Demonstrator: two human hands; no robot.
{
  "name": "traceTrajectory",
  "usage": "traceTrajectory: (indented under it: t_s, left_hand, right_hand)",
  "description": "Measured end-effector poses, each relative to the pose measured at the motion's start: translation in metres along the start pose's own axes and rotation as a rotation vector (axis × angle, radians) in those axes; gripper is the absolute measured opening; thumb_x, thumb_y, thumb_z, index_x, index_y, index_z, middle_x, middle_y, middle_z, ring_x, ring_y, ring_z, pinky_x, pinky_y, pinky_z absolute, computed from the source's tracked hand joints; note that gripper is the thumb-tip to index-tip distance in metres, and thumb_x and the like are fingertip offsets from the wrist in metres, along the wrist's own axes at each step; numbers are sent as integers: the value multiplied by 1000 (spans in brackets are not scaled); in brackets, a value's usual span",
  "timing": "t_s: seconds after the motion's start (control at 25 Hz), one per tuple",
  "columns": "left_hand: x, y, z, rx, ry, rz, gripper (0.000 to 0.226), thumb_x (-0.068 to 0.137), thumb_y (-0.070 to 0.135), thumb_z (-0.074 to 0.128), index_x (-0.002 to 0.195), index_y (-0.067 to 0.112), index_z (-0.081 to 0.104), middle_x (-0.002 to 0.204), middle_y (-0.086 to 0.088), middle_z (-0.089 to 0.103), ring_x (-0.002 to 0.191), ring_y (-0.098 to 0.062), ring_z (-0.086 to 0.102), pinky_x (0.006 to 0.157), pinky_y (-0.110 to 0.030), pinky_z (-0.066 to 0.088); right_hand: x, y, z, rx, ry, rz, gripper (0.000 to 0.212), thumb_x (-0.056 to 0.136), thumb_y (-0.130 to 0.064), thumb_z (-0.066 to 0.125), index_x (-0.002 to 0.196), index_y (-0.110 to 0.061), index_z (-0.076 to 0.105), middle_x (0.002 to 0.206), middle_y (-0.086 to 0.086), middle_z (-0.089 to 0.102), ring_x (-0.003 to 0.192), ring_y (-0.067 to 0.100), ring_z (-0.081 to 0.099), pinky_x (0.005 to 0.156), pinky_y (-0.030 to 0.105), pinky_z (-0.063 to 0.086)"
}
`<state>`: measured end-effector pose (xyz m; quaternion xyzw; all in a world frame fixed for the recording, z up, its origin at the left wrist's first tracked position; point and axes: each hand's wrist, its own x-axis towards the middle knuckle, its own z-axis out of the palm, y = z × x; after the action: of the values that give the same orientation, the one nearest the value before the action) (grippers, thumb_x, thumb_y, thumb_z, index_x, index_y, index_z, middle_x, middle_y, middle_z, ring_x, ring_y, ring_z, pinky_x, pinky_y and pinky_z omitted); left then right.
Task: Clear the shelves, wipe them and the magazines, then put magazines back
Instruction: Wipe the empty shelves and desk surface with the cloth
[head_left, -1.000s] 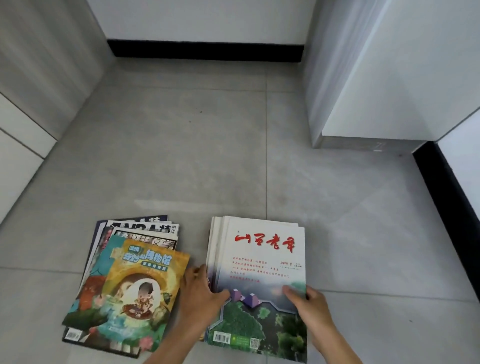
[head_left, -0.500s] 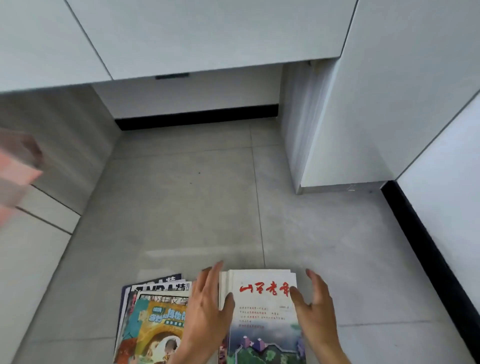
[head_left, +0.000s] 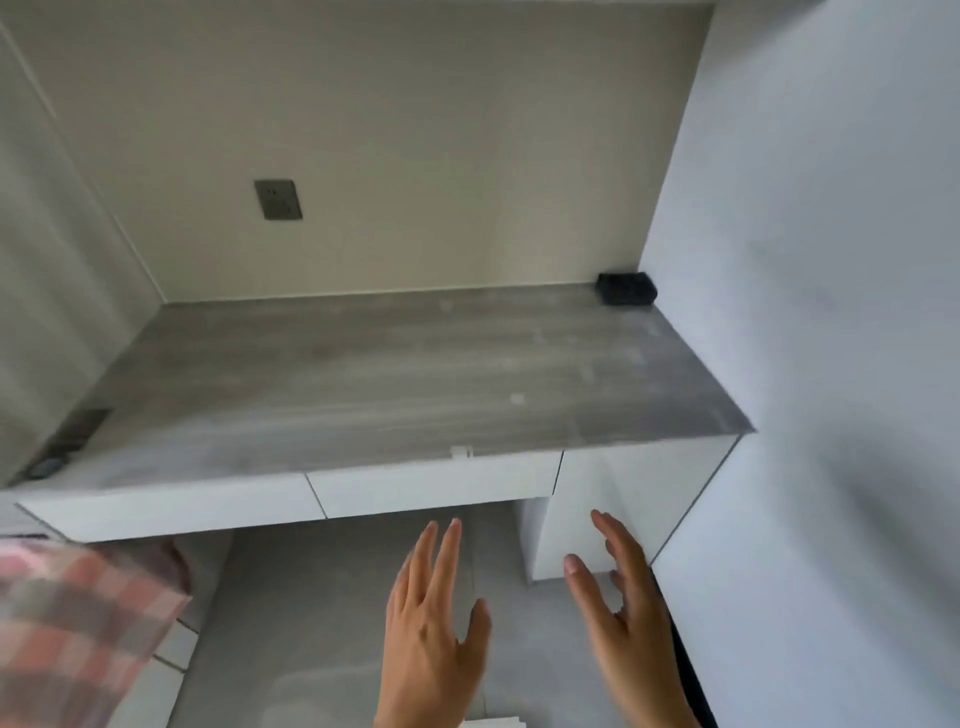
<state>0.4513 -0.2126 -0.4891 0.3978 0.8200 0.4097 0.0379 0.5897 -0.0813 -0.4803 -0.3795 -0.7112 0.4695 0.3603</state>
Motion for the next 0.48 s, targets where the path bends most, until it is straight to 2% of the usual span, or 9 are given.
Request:
traceTrajectory:
  t_s: [0.12,0.2,0.28,0.36,0.48]
  left_hand:
    - [17,58,-46,-70,4,23,81,85,37,54,149,56,8,159,13,21,144,-7,21,114,-30,22]
    - [25,85,-62,-129,-11,32,79,89,27,61,148,51,13,159,13,19,146,-10,22,115,-30,22]
    - [34,104,-65,-163,-15,30,81,89,21,66,147,48,16,158,13,20,146,-13,24,116,-32,25]
    - [48,121,-55,-167,-38,53,81,90,22,65,148,47,15,158,15,17,146,-8,19,118,-38,27]
    - [80,147,-30,-164,-66,103,79,92,25,62,149,47,13,159,16,12,148,-8,14,120,-37,22]
  right_hand:
    - [7,-72,-33,-52,-7,-30,57,77,-72,52,132,-58,46,147,-31,41,137,-8,36,113,31,36]
    - [6,-99,-54,-70,35,-28,54,80,-70,55,132,-59,46,147,-34,40,138,-7,36,114,34,36]
    - [5,-112,-71,-77,80,-25,48,87,-62,61,130,-67,41,148,-31,41,138,-7,35,113,35,36]
    - [13,-113,-86,-87,100,-11,49,87,-54,61,128,-72,38,149,-29,40,139,-7,34,114,36,35]
    - [48,-110,-109,-72,91,2,50,85,-54,59,130,-63,41,151,-27,39,139,-7,32,112,27,34]
